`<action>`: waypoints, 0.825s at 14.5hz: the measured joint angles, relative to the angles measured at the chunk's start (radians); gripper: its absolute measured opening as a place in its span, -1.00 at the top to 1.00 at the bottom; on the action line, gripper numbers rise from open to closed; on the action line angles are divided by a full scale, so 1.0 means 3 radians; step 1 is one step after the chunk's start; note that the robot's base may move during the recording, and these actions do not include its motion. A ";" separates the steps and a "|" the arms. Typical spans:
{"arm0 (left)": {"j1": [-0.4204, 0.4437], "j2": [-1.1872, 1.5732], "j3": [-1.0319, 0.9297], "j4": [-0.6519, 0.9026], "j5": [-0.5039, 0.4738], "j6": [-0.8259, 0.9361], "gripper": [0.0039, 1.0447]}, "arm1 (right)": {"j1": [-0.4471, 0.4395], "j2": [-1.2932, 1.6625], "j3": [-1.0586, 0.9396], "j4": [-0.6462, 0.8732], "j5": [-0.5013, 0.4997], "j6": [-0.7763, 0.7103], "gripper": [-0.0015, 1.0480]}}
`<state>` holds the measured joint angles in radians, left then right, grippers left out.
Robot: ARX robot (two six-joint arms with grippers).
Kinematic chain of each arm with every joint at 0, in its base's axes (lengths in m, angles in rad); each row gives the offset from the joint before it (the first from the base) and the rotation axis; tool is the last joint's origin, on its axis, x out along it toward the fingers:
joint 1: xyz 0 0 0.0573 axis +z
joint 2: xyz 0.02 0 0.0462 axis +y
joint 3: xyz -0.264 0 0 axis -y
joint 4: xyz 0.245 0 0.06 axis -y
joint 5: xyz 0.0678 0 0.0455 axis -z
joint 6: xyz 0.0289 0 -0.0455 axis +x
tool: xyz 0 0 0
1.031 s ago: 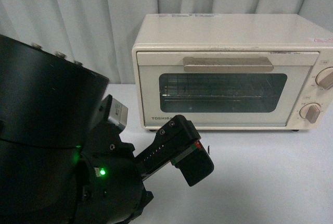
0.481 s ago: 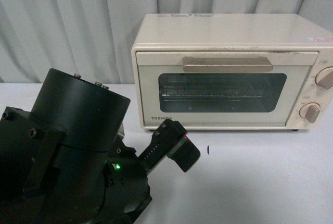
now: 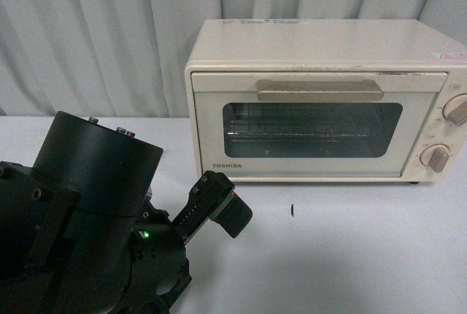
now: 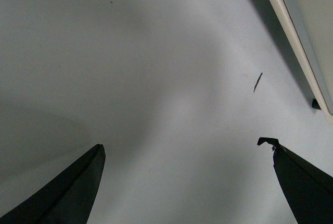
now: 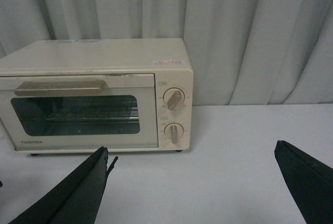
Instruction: Open oven
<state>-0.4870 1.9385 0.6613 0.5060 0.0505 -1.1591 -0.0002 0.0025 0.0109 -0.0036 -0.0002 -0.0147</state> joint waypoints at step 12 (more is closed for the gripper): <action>0.0014 0.0069 -0.0020 -0.0019 -0.0100 -0.0037 -0.88 | 0.0000 0.0000 0.0000 0.0000 -0.0001 0.0000 -0.87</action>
<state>-0.4828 1.9591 0.6552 0.5003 0.0204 -1.1702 -0.0002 0.0025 0.0109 -0.0036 -0.0006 -0.0147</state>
